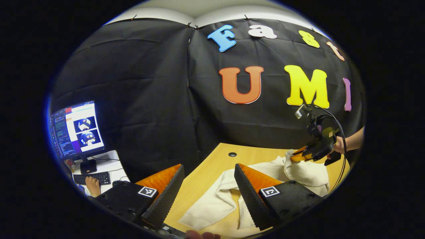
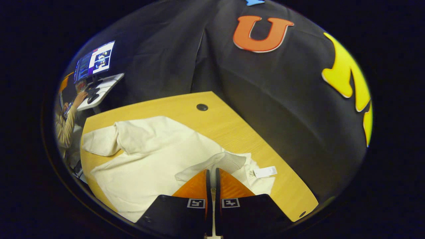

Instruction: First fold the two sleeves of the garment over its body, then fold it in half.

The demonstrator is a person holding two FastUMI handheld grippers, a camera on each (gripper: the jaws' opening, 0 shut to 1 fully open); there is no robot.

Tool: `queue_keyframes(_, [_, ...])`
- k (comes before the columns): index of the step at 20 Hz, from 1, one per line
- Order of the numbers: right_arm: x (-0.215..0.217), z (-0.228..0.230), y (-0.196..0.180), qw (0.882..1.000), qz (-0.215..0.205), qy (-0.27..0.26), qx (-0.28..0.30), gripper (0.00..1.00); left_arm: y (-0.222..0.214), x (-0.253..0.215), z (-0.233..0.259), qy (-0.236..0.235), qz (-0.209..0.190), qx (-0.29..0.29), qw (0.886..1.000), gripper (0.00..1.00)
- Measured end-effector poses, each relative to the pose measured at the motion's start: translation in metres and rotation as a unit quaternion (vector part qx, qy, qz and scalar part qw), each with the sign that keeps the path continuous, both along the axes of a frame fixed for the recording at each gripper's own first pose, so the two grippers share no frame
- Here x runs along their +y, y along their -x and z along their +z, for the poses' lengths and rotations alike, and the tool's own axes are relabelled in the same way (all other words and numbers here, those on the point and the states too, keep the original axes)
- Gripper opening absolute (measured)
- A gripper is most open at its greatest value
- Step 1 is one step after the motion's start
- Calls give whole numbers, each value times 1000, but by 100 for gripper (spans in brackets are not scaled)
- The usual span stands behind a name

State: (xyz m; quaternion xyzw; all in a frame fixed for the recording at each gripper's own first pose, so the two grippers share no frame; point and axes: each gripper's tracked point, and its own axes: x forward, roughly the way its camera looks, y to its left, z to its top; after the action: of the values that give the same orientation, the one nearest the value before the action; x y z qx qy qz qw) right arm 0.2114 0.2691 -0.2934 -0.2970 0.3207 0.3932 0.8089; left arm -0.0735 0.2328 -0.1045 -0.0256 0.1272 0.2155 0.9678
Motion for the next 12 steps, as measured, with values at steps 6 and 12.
queue_keyframes(6, [40, -60, -6, 999, 13, 32, 18, 9, 15, 18, -29, 7, 19, 28, 999, 97])
queue_keyframes(12, [71, -19, 8, 997, -8, -68, 25, 72, -2, 0, -47, 16, -12, 36, 999, 98])
